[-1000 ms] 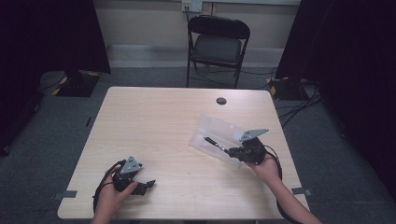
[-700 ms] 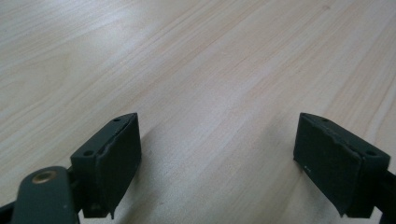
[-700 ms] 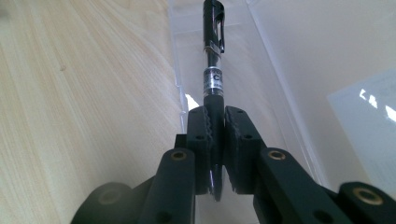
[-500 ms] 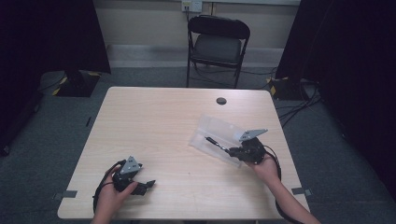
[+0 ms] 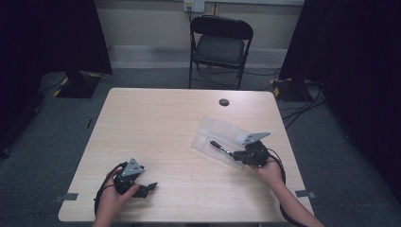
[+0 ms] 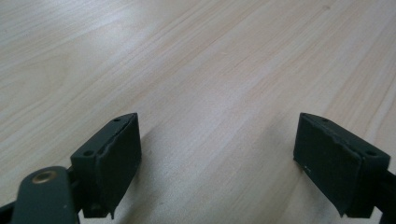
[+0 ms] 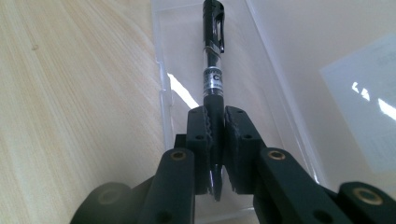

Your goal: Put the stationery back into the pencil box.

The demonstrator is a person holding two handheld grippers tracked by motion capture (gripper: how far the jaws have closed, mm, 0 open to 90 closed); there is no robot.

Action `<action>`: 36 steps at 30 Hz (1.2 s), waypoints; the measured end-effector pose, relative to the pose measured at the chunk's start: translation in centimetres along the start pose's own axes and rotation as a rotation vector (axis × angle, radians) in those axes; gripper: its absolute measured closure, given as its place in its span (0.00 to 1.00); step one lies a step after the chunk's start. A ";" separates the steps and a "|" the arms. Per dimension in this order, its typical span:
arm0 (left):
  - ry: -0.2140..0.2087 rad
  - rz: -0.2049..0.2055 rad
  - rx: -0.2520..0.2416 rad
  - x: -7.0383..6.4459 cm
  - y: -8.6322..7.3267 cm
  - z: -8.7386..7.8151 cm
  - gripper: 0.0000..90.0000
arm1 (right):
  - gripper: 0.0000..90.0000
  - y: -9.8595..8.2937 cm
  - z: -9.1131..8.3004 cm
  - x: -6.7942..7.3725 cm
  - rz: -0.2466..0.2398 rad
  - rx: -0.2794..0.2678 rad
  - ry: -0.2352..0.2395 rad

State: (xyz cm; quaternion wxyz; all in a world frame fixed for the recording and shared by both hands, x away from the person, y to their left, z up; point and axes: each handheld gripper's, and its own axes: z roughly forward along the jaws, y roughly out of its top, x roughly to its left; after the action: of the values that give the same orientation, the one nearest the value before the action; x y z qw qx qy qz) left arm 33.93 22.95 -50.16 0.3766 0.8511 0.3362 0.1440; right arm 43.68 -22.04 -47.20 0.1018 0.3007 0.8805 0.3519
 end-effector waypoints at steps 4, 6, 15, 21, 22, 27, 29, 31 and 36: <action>0.000 0.000 0.000 0.0 0.0 0.0 0.17 | 0.90 -0.1 0.1 0.0 0.000 0.004 -0.001; 0.000 0.000 0.000 0.0 0.0 0.0 0.17 | 0.90 -0.1 0.1 0.0 0.000 0.007 0.001; 0.000 0.000 0.000 0.0 0.0 0.0 0.16 | 0.90 -0.4 0.5 -0.1 0.002 0.012 0.006; 0.000 0.000 0.000 0.0 0.0 0.0 0.17 | 0.90 -0.4 0.7 0.0 -0.004 0.015 0.001; 0.000 0.000 0.000 0.0 0.0 0.0 0.16 | 0.90 -0.4 0.7 0.0 -0.007 0.013 -0.002; 0.000 0.000 0.000 0.0 0.0 0.0 0.16 | 0.90 -0.5 0.8 0.1 -0.008 0.020 -0.006; 0.000 -0.001 0.000 0.0 0.0 0.0 0.16 | 0.90 -0.5 0.8 0.1 -0.012 0.018 -0.006; 0.000 0.000 0.000 0.0 0.0 0.0 0.17 | 0.89 -0.5 0.8 0.1 -0.017 0.021 -0.009; 0.000 0.000 0.000 0.0 0.0 0.0 0.16 | 0.89 -0.4 0.9 0.1 -0.026 0.014 -0.014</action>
State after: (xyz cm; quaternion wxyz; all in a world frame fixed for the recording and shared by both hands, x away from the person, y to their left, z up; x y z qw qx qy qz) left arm 33.92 22.95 -50.16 0.3766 0.8511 0.3363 0.1441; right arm 43.75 -21.69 -48.11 0.1103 0.2924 0.8860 0.3425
